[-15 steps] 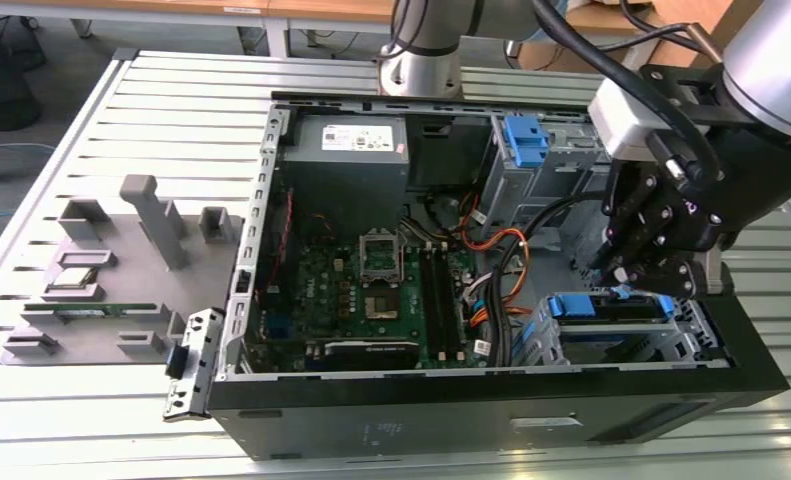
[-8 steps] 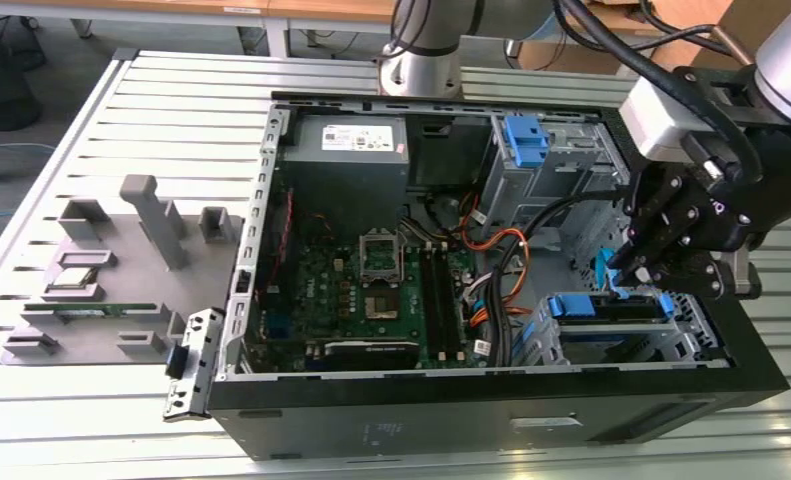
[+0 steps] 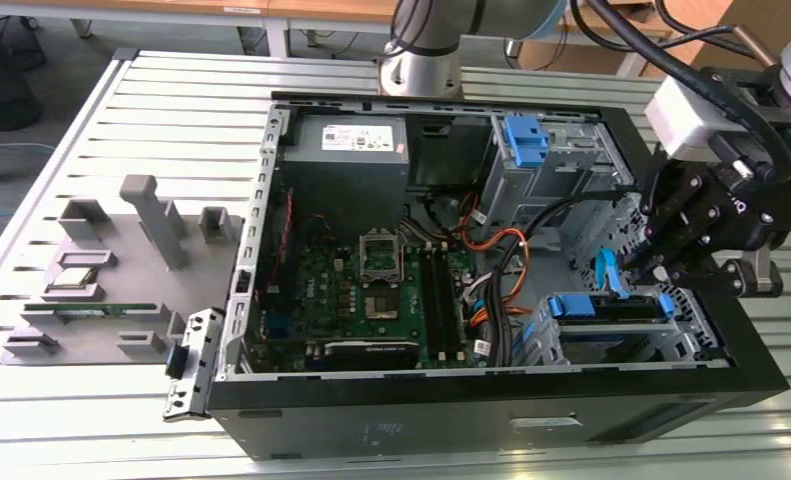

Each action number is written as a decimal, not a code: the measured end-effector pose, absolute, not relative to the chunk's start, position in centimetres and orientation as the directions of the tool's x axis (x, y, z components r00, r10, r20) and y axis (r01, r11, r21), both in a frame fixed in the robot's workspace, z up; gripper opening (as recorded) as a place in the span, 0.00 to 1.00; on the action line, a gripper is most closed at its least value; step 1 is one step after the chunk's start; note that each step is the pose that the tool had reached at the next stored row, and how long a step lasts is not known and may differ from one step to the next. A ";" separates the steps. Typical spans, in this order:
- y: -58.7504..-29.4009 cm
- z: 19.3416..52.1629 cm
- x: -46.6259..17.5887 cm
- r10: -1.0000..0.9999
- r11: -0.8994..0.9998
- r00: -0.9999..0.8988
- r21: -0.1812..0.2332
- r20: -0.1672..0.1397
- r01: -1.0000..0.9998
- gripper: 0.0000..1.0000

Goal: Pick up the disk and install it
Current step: 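Insert the first disk wire, then insert the second disk wire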

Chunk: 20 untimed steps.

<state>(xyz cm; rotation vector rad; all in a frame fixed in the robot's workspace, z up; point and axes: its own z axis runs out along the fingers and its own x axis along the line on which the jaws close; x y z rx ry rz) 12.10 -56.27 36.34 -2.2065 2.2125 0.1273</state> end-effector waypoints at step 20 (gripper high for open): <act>-56.2 36.3 13.0 -0.998 0.001 -0.004 0.047 -0.068 -0.999 0.24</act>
